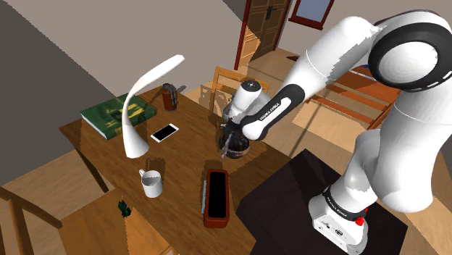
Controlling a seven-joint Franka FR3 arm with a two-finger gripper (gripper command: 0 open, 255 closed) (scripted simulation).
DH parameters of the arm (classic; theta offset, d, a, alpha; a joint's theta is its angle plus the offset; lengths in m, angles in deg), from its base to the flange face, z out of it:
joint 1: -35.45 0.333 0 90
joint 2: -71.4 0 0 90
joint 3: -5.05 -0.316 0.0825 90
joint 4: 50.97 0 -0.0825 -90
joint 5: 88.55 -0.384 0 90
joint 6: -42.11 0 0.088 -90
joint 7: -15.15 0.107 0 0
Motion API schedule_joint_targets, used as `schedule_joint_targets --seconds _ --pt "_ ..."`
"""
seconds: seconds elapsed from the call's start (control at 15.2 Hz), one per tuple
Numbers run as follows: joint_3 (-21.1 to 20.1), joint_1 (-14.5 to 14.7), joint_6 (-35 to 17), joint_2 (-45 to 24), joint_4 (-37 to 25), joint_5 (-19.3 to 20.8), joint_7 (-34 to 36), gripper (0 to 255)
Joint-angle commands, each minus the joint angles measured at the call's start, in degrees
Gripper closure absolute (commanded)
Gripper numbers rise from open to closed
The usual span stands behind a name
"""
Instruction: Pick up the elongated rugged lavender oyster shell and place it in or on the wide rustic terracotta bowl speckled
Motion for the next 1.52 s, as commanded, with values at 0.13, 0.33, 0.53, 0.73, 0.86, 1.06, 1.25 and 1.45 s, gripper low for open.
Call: schedule_joint_targets --seconds 0.13,0.33,0.53,0.73,0.86,1.06,1.25,1.45 --pt "0.41 -4.66 -2.19 1.41 3.13 -0.82 -6.02 255" --pt "-1.45 -6.15 -4.52 -1.3 2.8 -2.7 -7.16 255" --pt "-3.42 -7.78 -6.76 -4.0 2.34 -4.21 -8.05 255" --pt "-3.09 -7.3 -6.61 -3.68 2.56 -3.91 -7.62 0" --pt "31.68 36.34 -5.86 -13.81 3.38 15.91 23.14 0" --pt "38.85 61.09 6.55 -35.94 -1.46 13.25 38.24 0" --pt "37.63 58.57 4.36 -37.72 -1.97 13.0 38.13 0" --pt "36.46 56.03 2.28 -39.46 -2.62 12.99 38.2 0"
